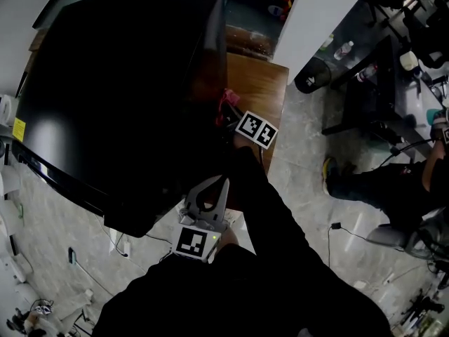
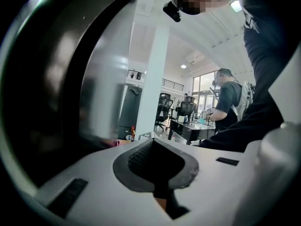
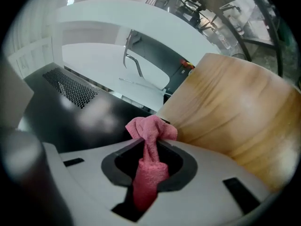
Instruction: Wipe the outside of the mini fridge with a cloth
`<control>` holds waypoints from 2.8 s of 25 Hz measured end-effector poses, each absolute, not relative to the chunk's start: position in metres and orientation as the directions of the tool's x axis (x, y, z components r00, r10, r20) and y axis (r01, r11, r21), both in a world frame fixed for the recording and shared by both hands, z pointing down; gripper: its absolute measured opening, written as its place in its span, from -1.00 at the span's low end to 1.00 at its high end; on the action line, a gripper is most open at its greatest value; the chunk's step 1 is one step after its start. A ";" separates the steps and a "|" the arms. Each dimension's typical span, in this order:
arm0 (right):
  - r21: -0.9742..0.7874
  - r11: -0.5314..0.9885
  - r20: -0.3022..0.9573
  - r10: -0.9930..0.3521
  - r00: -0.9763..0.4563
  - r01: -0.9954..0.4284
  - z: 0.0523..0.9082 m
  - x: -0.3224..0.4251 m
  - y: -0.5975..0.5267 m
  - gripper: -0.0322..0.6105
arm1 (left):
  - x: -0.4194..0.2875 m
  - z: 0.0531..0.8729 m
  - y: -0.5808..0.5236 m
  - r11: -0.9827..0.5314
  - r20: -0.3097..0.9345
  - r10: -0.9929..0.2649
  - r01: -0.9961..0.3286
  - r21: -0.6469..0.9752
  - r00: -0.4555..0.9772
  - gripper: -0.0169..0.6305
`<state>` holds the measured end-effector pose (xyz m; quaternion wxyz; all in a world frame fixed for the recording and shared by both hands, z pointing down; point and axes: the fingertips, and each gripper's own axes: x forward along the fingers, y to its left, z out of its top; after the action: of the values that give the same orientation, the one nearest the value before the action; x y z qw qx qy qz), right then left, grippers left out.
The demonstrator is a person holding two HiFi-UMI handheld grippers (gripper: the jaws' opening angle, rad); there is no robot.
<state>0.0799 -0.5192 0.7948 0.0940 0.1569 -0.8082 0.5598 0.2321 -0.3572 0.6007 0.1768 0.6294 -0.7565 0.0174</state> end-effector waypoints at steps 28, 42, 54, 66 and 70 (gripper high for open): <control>-0.156 0.966 0.098 0.224 -0.970 0.208 0.395 0.260 -0.239 -0.66 | 0.228 0.393 -0.191 0.095 0.112 -0.991 -0.986 0.139 -0.080 -0.93; -0.150 0.894 0.130 0.442 -0.888 0.423 0.397 0.117 -0.029 -0.66 | 0.081 0.397 0.006 0.270 0.111 -0.960 -0.954 0.134 -0.256 -0.93; -0.120 0.886 0.124 0.461 -0.879 0.448 0.396 -0.043 0.148 -0.66 | -0.066 0.391 0.193 0.342 0.074 -0.940 -0.926 0.158 -0.334 -0.93; -0.170 0.863 0.096 0.495 -0.863 0.476 0.388 -0.186 0.172 -0.66 | -0.202 0.386 0.212 0.399 0.081 -0.917 -0.904 0.153 -0.391 -0.93; -0.185 0.839 0.102 0.534 -0.839 0.511 0.389 -0.229 0.169 -0.66 | -0.246 0.384 0.198 0.416 0.096 -0.909 -0.898 0.143 -0.406 -0.93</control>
<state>-0.2285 0.1692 0.3890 0.0752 -0.2733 -0.9560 0.0755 -0.2457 0.1979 0.3836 0.0792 0.5392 -0.8377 -0.0343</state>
